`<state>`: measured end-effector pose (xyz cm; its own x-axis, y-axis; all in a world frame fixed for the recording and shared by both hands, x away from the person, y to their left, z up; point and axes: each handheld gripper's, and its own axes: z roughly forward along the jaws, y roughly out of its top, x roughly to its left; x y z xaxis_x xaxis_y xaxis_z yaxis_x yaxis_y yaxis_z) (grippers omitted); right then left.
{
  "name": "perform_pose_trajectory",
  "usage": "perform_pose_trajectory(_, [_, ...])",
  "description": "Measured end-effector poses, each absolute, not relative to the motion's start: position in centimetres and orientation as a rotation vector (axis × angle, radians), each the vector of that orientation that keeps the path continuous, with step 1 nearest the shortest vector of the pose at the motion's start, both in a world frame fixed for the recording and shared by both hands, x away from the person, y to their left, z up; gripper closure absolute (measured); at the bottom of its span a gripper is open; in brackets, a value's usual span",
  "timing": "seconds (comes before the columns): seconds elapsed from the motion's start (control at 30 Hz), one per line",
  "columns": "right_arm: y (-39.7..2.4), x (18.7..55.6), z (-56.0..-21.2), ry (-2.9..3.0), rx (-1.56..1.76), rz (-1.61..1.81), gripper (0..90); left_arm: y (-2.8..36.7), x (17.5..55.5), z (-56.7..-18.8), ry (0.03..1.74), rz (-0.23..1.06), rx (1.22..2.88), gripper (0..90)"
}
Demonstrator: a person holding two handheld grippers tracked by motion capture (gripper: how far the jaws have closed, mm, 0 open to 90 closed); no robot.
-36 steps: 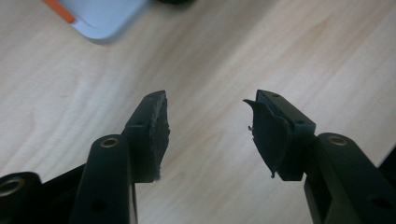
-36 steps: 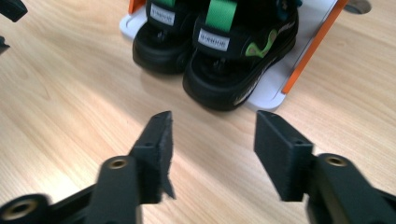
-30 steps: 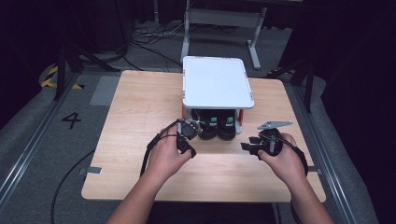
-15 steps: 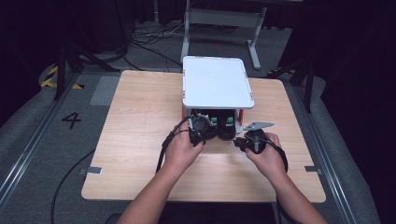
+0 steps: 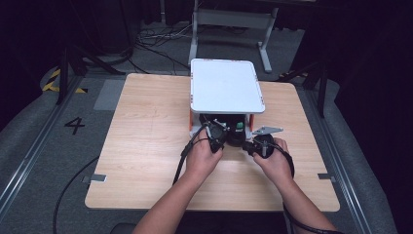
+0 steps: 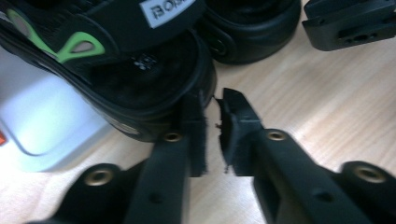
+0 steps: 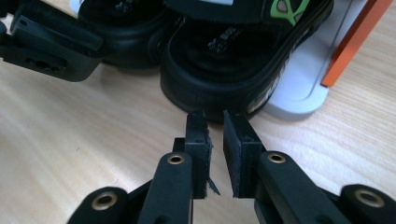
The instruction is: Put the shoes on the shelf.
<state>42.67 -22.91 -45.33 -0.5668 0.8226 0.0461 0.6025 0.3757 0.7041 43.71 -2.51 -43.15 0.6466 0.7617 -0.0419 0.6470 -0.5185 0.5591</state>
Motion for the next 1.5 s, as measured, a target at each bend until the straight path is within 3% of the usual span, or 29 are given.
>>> perform_pose_trajectory(0.07, [-22.8, 43.0, -45.3, 2.315, 1.244, 1.012, 81.9, -2.4, 44.0, -43.4, 1.093, 0.406, 2.351, 84.6])
perform_pose_trajectory(0.2, [-22.3, 43.9, -45.6, 2.295, 1.223, 1.014, 81.8, -2.1, 44.6, -43.7, 1.116, 0.422, 2.334, 83.7])
perform_pose_trajectory(0.37, [-21.7, 45.4, -45.8, 2.256, 1.212, 1.031, 79.2, -2.0, 45.9, -44.7, 1.111, 0.546, 2.315, 79.6])
perform_pose_trajectory(0.77, [-20.6, 48.2, -46.4, 2.207, 1.133, 1.012, 76.2, -2.6, 47.9, -45.7, 1.085, 0.602, 2.238, 72.8])
perform_pose_trajectory(0.93, [-20.6, 48.1, -46.6, 2.187, 1.123, 1.007, 70.6, -2.7, 47.8, -45.5, 1.056, 0.597, 2.262, 62.3])
perform_pose_trajectory(1.13, [-21.1, 46.2, -45.9, 2.216, 1.068, 1.014, 59.7, -2.8, 45.5, -44.1, 1.042, 0.464, 2.248, 51.1])
perform_pose_trajectory(1.5, [-24.5, 42.0, -40.2, 2.171, 1.138, 1.239, 43.9, -0.4, 40.4, -39.0, 1.002, 0.387, 2.265, 37.8])
